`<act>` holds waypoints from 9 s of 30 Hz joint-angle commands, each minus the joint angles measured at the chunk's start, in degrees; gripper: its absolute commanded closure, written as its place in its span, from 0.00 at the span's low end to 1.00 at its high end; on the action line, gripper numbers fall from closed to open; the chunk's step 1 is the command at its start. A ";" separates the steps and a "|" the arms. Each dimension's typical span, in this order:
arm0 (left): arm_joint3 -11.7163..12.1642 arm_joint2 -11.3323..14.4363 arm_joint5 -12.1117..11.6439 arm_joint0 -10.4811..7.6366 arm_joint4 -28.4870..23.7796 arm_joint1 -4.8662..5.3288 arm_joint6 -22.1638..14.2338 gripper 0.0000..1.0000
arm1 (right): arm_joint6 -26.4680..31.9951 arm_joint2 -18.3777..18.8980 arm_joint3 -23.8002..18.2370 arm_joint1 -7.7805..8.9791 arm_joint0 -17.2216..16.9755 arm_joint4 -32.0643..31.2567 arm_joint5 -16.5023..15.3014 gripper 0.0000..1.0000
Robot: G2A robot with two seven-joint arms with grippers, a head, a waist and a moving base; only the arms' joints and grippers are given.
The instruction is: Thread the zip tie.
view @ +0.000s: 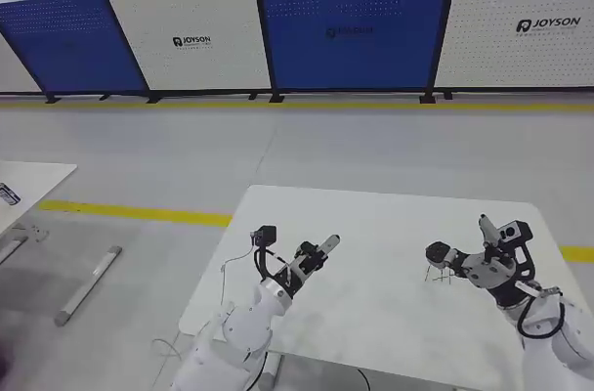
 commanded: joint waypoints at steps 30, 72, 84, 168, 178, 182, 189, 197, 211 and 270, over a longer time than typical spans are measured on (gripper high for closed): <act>0.00 0.00 0.00 0.00 0.00 0.00 0.00 0.00 | -5.44 12.85 6.31 5.91 0.48 -12.08 10.90 0.00; 0.00 0.00 0.00 0.00 0.00 0.00 0.00 0.00 | 6.25 4.52 13.88 14.43 9.79 -46.65 6.24 0.00; 0.00 0.00 0.00 0.00 0.00 0.00 0.00 0.00 | 17.58 1.85 19.45 15.42 13.60 -46.63 -3.31 0.00; 0.00 0.00 0.00 0.00 0.00 0.00 0.00 0.00 | 10.40 -29.26 56.40 14.74 38.62 -41.18 -23.31 1.00; 0.00 0.00 0.00 0.00 0.00 0.00 0.00 0.00 | 11.81 -28.45 58.98 15.25 39.19 -39.10 -26.19 1.00; 0.00 0.00 0.00 0.00 0.00 0.00 0.00 0.00 | 13.75 -26.41 56.88 16.14 37.92 -36.14 -28.06 1.00; 0.00 0.00 0.00 0.00 0.00 0.00 0.00 0.00 | 15.95 -15.32 37.23 19.85 26.48 -27.18 -28.06 1.00; 0.00 0.00 0.00 0.00 0.00 0.00 0.00 0.00 | 17.58 -5.83 17.85 21.60 14.52 -21.10 -28.06 1.00; 0.00 0.00 0.00 0.00 0.00 0.00 0.00 0.00 | 13.44 -11.20 15.77 20.51 17.67 -16.81 -23.90 1.00; 12.13 10.33 -3.47 -12.39 -29.92 -2.30 -9.60 0.00 | -18.36 -35.16 20.39 12.89 26.20 -14.79 -19.64 1.00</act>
